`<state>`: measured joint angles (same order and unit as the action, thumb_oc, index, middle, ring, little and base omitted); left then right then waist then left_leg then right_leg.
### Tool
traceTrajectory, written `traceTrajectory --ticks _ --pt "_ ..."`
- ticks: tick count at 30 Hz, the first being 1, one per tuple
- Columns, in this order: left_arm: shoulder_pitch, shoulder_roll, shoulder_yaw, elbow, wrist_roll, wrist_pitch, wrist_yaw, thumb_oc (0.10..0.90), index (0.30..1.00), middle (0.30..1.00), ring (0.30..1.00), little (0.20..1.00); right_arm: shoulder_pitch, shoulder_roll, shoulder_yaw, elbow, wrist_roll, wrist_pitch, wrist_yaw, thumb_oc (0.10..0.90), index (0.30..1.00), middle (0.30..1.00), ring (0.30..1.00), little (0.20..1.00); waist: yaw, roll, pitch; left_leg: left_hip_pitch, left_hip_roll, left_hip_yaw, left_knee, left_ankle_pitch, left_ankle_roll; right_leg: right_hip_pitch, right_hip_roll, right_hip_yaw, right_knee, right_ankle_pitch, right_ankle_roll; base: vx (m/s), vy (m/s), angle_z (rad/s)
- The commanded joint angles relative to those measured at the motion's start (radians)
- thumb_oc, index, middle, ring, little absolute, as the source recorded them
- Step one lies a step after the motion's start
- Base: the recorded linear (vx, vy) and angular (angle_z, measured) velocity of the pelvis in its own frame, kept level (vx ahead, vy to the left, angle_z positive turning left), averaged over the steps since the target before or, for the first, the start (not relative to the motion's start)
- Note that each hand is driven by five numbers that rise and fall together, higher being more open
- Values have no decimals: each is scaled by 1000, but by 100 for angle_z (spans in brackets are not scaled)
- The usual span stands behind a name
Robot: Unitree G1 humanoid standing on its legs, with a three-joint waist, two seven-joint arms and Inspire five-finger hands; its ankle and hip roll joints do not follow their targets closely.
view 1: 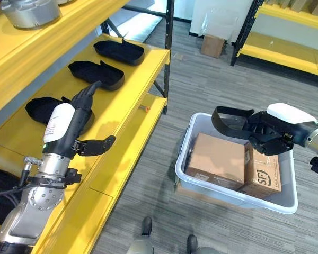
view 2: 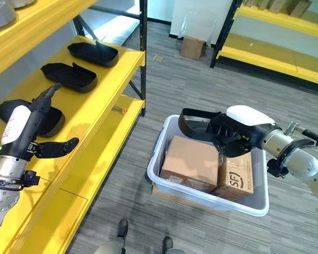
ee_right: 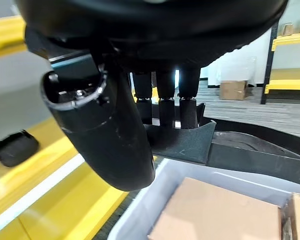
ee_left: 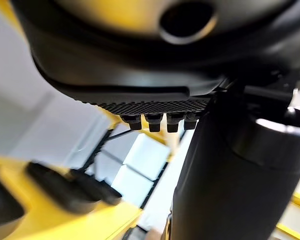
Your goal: Move parts from the plastic box to the shelf.
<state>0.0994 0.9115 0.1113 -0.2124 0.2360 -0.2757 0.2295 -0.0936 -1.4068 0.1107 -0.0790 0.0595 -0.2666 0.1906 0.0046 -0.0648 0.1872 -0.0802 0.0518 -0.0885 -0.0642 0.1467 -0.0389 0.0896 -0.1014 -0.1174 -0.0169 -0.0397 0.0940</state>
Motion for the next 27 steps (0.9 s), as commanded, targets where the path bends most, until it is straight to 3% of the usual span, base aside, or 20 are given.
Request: traceTrajectory --ticks 1,8,14,17,18,27 --pt "-42 121 -15 -78 52 -82 44 900 1000 1000 1000 1000 -44 -21 -48 20 86 -36 -45 400 300 300 300 300 16 -35 -190 78 132 20 30 -154 -72 -29 -85 -12 40 -32 84 0 0 0" --pt "-176 230 -137 -142 147 -103 24 900 1000 1000 1000 1000 -106 -7 36 -13 106 -47 -34 400 300 300 300 300 1 -27 -206 99 137 31 18 -154 -74 -20 -84 -2 36 -33 87 9 2 -5" --pt "-315 269 -272 -163 183 -109 9 900 1000 1000 1000 1000 -187 0 141 -30 105 -54 -31 400 300 300 300 300 -15 -20 -213 112 140 40 16 -156 -74 -15 -82 7 35 -37 87 4 -1 -6" --pt "-377 270 -342 -157 190 -116 0 900 1000 1000 1000 1000 -224 4 186 -36 109 -57 -25 400 300 300 300 300 -23 -17 -215 119 142 45 12 -157 -75 -12 -82 12 32 -38 87 -5 5 -7" --pt "-438 259 -409 -149 197 -115 -4 900 1000 1000 1000 1000 -264 7 234 -46 110 -58 -19 400 300 300 300 300 -31 -13 -216 120 142 51 11 -156 -75 -16 -82 16 31 -39 88 -19 5 -7" --pt "-499 170 -499 -103 215 -107 -1 900 1000 1000 1000 1000 -345 24 325 -54 88 -62 -26 400 300 300 300 300 -43 -14 -215 132 142 60 10 -160 -74 -9 -83 28 28 -41 85 -1 6 -7"
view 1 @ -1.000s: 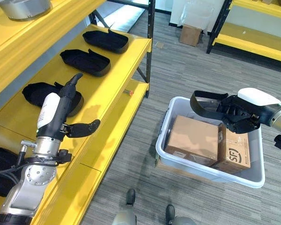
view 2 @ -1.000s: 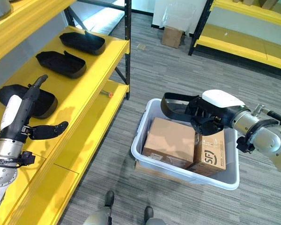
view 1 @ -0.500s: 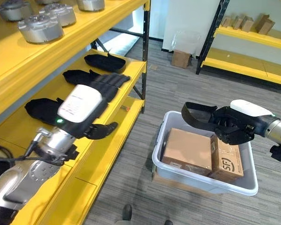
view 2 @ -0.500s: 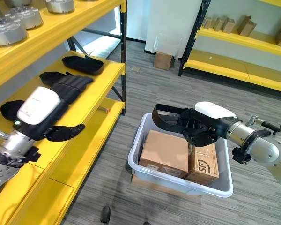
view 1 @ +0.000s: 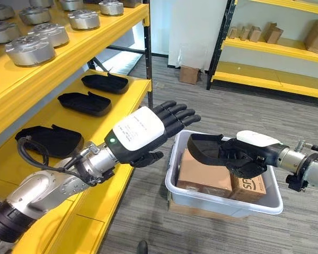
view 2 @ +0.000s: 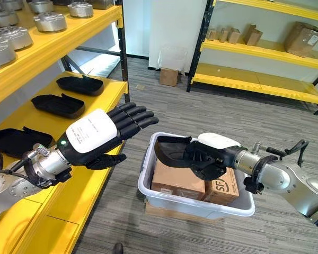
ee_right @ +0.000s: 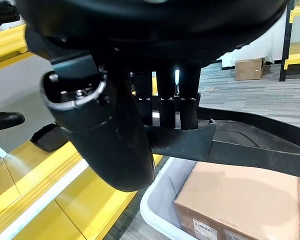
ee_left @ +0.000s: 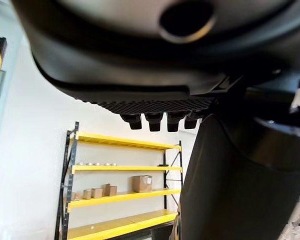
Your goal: Move parts from the plastic box to the shelf.
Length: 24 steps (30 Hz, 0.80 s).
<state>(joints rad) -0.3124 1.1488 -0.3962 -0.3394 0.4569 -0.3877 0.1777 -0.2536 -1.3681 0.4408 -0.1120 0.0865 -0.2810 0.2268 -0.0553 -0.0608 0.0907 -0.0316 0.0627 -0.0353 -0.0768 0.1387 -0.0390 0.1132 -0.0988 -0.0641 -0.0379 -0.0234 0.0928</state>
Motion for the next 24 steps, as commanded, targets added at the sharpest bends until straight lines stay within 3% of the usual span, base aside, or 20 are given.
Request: traceTrajectory --ticks 1,15,24 --pt "-90 -83 -3 30 1 6 54 900 1000 1000 1000 1000 -193 -10 4 -21 61 -49 -63 400 300 300 300 300 16 -19 -118 85 131 8 23 -153 -73 -32 -86 -24 49 -58 86 0 0 0" --pt "-66 -264 -32 150 -38 32 39 900 1000 1000 1000 1000 -242 30 54 -11 65 -42 -60 400 300 300 300 300 5 -35 -110 83 134 17 33 -160 -70 -31 -83 -13 48 -63 81 0 0 0" --pt "-164 -331 -121 257 0 53 39 900 1000 1000 1000 1000 -276 44 78 -14 84 -39 -51 400 300 300 300 300 -10 -43 -108 85 135 26 41 -168 -67 -33 -82 -1 51 -64 81 2 3 -2"
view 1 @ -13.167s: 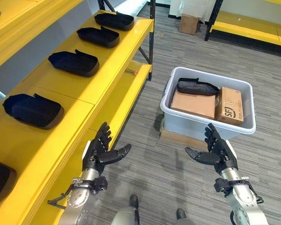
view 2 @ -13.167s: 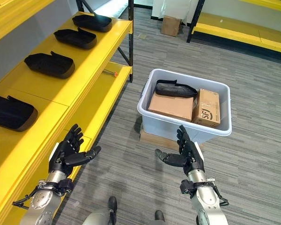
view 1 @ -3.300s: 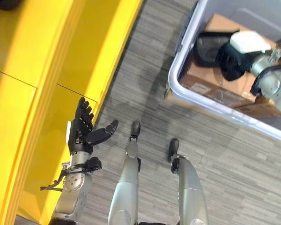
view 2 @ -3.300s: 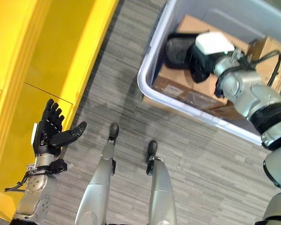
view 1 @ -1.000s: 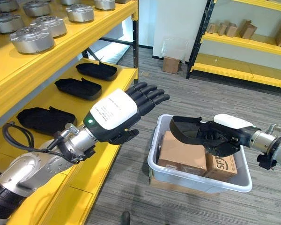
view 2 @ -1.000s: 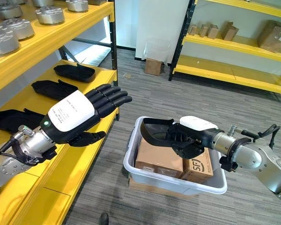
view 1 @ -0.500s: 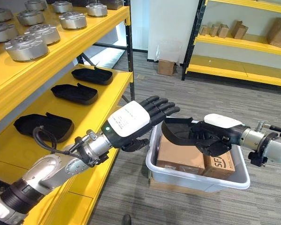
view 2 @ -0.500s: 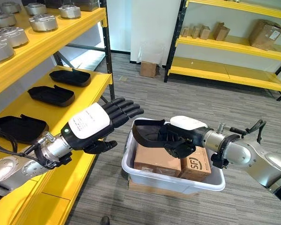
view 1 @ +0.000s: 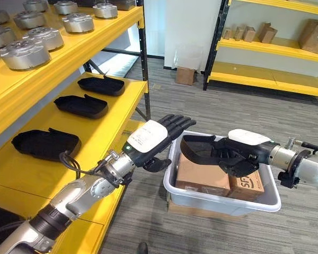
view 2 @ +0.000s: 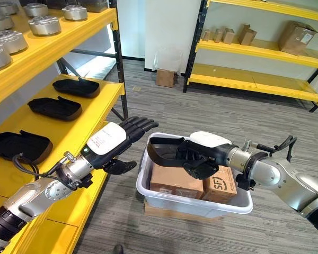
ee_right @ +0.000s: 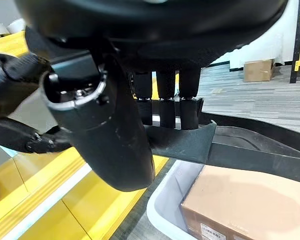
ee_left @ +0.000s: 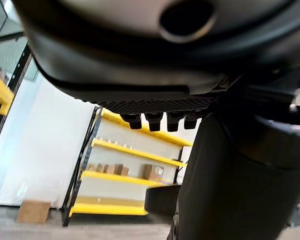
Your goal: Move parts from the plastic box to the shelf.
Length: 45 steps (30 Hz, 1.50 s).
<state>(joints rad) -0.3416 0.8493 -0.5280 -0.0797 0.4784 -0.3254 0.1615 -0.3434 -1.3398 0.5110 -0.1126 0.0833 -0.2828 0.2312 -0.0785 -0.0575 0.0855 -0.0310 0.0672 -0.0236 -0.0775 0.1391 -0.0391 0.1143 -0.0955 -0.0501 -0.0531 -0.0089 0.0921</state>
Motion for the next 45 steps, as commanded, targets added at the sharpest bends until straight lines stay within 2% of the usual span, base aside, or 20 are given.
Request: traceTrajectory --ticks 1,7,21,25,34,45 --pt "-136 -33 10 -1 -21 -9 56 900 1000 1000 1000 1000 -187 15 8 -13 88 -37 -55 400 300 300 300 300 14 -46 -103 84 130 15 42 -168 -67 -34 -85 -14 66 -78 82 1 7 -12" --pt "-187 -66 -36 28 -8 -7 53 900 1000 1000 1000 1000 -215 30 32 -19 100 -37 -49 400 300 300 300 300 6 -49 -106 90 131 23 38 -170 -65 -41 -87 -3 64 -77 83 6 10 -7" --pt "-295 -81 -148 57 42 -10 24 900 1000 1000 1000 1000 -287 51 99 -12 114 -38 -45 400 300 300 300 300 -7 -54 -101 78 131 35 42 -161 -63 -57 -85 8 60 -65 82 0 4 -1" --pt "-303 -84 -158 44 44 -14 18 900 1000 1000 1000 1000 -275 48 85 -20 117 -38 -45 400 300 300 300 300 -10 -55 -101 80 131 35 39 -168 -63 -55 -85 8 58 -71 83 -10 5 -4" --pt "-321 -42 -202 39 59 -30 -10 900 1000 1000 1000 1000 -290 47 100 -22 112 -45 -42 400 300 300 300 300 -14 -52 -101 77 132 41 42 -161 -62 -61 -84 16 56 -63 82 -2 3 -3" --pt "-332 -35 -248 101 81 -33 -25 900 1000 1000 1000 1000 -334 50 120 -31 129 -49 -37 400 300 300 300 300 -19 -53 -108 83 132 47 38 -167 -63 -58 -84 23 52 -68 83 4 2 -1"
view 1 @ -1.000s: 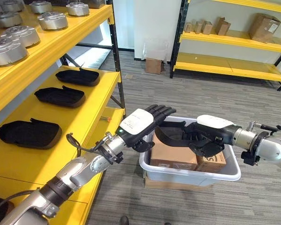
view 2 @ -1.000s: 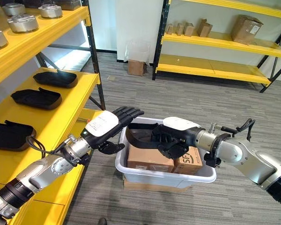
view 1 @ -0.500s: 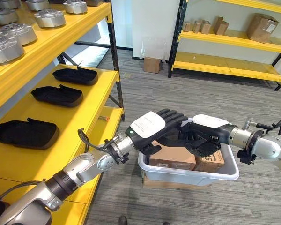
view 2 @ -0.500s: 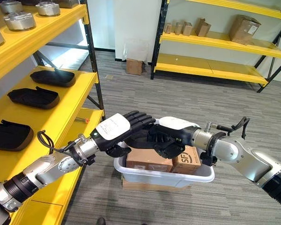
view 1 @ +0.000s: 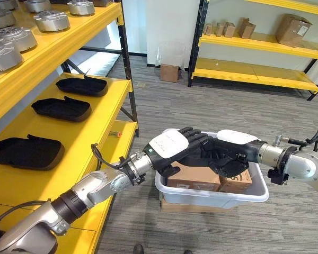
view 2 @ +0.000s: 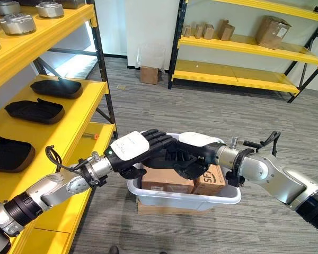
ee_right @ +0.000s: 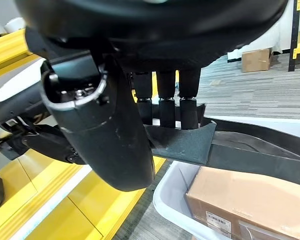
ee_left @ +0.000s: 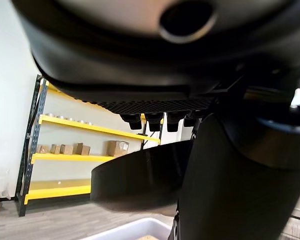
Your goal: Move parts from the plastic box to the shelf.
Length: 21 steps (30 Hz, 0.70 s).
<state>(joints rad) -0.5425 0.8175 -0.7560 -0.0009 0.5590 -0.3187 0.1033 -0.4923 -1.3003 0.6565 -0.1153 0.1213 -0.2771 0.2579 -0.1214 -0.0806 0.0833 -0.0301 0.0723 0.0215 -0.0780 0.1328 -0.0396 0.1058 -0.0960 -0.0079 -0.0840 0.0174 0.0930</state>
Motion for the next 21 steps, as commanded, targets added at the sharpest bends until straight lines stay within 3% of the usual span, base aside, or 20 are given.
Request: traceTrajectory --ticks 1,15,17,18,19,21 --pt "-128 -1 -21 40 10 -35 34 900 1000 1000 1000 1000 -191 10 -24 -31 93 -55 -60 400 300 300 300 300 24 -32 -103 79 127 3 41 -153 -63 -53 -84 -19 83 -87 81 0 0 0" --pt "-106 -53 -7 236 66 14 63 900 1000 1000 1000 1000 -206 20 -41 -58 125 -56 -58 400 300 300 300 300 14 -33 -102 87 132 16 37 -160 -65 -51 -79 -10 81 -94 80 5 0 0" --pt "-116 -67 -14 253 75 18 63 449 369 369 369 369 -214 22 -46 -66 138 -57 -57 400 300 300 300 300 10 -32 -103 88 132 19 37 -161 -66 -52 -79 -7 80 -94 80 0 0 0" --pt "-116 -68 -14 254 75 18 63 449 369 369 369 369 -214 21 -47 -66 138 -57 -56 400 300 300 300 300 10 -32 -103 88 132 20 37 -161 -66 -52 -79 -7 80 -94 80 10 4 -8" --pt "-119 -70 -19 254 77 15 60 400 300 300 300 300 -215 21 -50 -70 145 -58 -55 400 300 300 300 300 9 -32 -104 88 132 20 36 -161 -65 -52 -79 -5 80 -94 79 5 4 -8" --pt "-132 -78 -28 258 77 11 58 400 300 300 300 300 -219 30 -53 -76 151 -59 -54 400 300 300 300 300 6 -30 -104 89 131 22 35 -161 -65 -53 -79 -3 79 -94 80 4 9 -7"
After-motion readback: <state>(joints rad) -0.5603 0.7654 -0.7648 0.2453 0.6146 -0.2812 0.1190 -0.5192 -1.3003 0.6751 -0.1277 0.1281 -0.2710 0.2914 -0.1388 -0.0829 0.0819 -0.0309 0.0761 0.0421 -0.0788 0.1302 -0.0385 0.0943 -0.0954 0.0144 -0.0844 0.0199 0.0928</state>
